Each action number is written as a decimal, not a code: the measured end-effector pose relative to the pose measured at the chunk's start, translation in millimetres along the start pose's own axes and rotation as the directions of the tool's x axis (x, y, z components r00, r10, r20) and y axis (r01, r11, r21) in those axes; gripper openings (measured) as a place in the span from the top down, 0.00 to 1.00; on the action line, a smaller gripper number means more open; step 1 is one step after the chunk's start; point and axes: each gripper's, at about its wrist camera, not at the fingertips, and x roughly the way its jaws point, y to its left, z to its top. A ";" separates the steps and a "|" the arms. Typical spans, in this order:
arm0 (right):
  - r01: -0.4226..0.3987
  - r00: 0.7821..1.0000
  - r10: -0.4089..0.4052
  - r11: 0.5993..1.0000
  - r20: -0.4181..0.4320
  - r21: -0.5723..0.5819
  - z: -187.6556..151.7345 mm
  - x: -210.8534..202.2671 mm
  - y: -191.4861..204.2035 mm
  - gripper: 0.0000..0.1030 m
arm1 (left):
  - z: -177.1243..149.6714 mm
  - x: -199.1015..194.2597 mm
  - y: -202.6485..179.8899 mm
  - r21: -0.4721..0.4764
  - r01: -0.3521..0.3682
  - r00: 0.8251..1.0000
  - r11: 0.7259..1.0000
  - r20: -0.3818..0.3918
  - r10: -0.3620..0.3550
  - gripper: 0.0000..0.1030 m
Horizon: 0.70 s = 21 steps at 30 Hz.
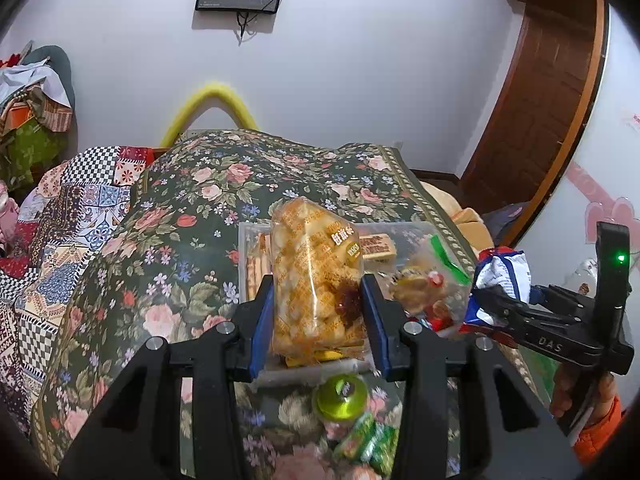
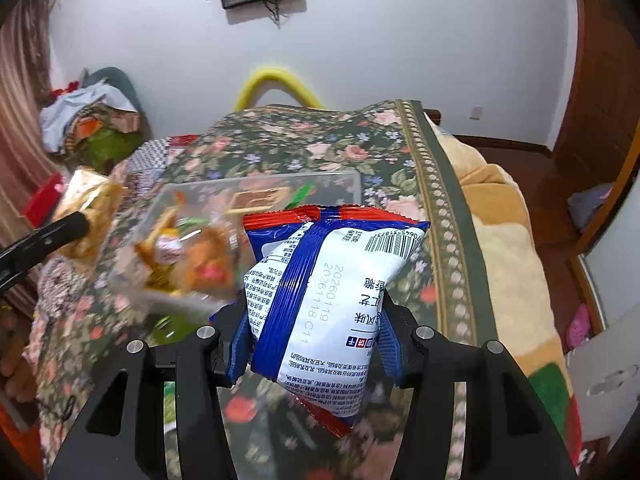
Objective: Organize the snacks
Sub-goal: 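Lower both bags into the box and open both tools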
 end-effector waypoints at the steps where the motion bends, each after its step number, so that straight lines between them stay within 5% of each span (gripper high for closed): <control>1: 0.006 1.000 -0.006 1.000 -0.009 -0.003 4.3 9.4 -0.5 0.52 | 2.6 8.1 1.8 -0.004 -0.006 1.000 1.000 -0.007 0.006 0.60; 21: -0.022 0.998 0.016 0.994 -0.061 -0.102 24.4 65.2 14.8 0.49 | 16.8 86.4 17.3 -0.008 -0.074 0.994 0.997 -0.079 0.073 0.60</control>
